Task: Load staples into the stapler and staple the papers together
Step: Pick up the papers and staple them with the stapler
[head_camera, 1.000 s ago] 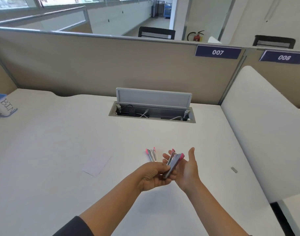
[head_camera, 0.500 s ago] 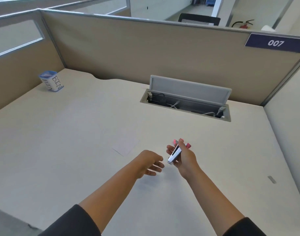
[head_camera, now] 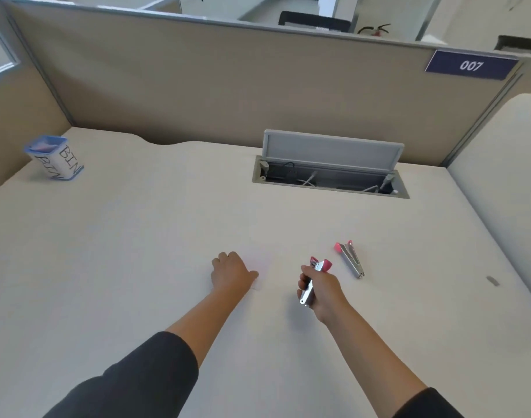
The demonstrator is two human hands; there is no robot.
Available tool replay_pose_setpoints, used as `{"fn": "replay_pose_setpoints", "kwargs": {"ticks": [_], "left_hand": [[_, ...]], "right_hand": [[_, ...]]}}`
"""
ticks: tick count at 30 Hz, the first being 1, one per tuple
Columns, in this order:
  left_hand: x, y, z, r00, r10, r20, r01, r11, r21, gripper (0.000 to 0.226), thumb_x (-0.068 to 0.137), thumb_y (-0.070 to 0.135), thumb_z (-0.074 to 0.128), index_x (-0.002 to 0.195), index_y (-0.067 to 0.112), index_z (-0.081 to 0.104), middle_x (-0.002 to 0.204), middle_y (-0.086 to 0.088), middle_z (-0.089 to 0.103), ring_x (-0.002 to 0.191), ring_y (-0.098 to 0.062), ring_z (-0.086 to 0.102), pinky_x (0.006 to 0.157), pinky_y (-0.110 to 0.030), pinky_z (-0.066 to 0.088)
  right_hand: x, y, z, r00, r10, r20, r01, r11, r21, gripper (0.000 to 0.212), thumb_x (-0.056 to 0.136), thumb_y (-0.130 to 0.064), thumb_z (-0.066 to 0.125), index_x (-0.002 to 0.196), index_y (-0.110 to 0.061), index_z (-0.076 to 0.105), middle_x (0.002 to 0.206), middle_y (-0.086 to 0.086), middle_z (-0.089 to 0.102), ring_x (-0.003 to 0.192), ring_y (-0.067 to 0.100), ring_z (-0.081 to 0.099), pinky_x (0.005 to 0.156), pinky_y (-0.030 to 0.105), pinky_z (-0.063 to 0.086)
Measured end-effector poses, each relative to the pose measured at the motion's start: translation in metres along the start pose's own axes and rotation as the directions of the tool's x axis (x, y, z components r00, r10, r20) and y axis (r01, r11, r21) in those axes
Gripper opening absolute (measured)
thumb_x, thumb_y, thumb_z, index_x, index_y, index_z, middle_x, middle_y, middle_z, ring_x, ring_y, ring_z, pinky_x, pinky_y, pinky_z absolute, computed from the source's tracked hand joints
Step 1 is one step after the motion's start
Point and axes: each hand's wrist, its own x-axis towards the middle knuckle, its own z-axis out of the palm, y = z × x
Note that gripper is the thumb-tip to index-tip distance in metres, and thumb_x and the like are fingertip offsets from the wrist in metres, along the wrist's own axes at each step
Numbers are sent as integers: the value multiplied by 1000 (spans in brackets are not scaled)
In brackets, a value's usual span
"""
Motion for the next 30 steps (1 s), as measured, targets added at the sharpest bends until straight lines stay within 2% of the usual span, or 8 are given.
{"fn": "replay_pose_setpoints", "kwargs": {"ticks": [5, 11, 13, 16, 18, 21, 26, 30], "left_hand": [[11, 1, 7, 993, 115, -22, -111, 984, 142, 46, 76, 31, 71, 108, 5, 51, 116, -10, 49, 110, -26, 45, 74, -29, 40], [19, 6, 6, 989, 130, 70, -132, 991, 28, 16, 79, 7, 55, 95, 8, 58, 112, -9, 54, 110, -26, 47, 70, -27, 38], [19, 5, 2, 982, 138, 125, -124, 985, -116, 15, 77, 6, 56, 92, 8, 55, 107, -10, 61, 103, -28, 56, 69, -29, 41], [12, 6, -10, 959, 136, 250, 26, 832, -555, 37, 68, 4, 71, 101, 5, 54, 105, -12, 62, 98, -30, 60, 73, -34, 49], [3, 7, -22, 930, 207, 305, 77, 700, -710, 46, 66, -1, 74, 108, 6, 58, 105, -12, 64, 94, -27, 60, 65, -30, 51], [-5, 9, -41, 892, 306, 333, 73, 630, -773, 43, 66, -4, 74, 105, 8, 61, 98, -8, 66, 83, -20, 61, 60, -25, 49], [-10, 13, -60, 871, 360, 333, 40, 624, -780, 36, 69, -3, 72, 100, 11, 61, 91, -4, 66, 83, -20, 61, 62, -25, 52], [-7, 8, -72, 871, 347, 347, 146, 492, -859, 19, 82, -2, 59, 97, 10, 63, 93, -10, 69, 79, -22, 67, 57, -26, 55]], "right_hand": [[-4, 9, 13, 998, -10, -55, 8, 999, -31, 11, 87, -8, 56, 77, -12, 55, 66, 2, 54, 57, 12, 49, 54, 24, 42], [-1, 16, 18, 996, -24, -86, 18, 997, -79, 11, 87, -8, 56, 77, -13, 55, 68, 2, 56, 57, 12, 51, 55, 24, 42], [1, 18, 18, 996, -34, -81, 27, 996, -88, 9, 86, -8, 58, 78, -13, 56, 70, 2, 58, 58, 12, 51, 55, 25, 42], [4, 18, 19, 992, -107, -69, 96, 985, -142, 13, 81, -11, 66, 78, -14, 54, 71, 2, 57, 57, 12, 50, 52, 25, 39], [4, 14, 22, 984, -170, -51, 159, 972, -174, 19, 77, -17, 72, 76, -16, 52, 68, 2, 54, 54, 14, 46, 48, 25, 34], [3, 5, 27, 976, -218, 10, 216, 960, -180, 22, 74, -22, 76, 78, -18, 54, 72, 3, 59, 58, 18, 48, 48, 24, 32], [2, -13, 32, 956, -271, 115, 283, 953, -109, 15, 75, -7, 72, 81, -18, 63, 78, -3, 65, 62, 9, 64, 51, 23, 33], [-2, -22, 29, 935, -334, 121, 351, 921, -167, 15, 73, -10, 72, 86, -15, 67, 77, 1, 70, 71, 24, 53, 51, 28, 26]]}}
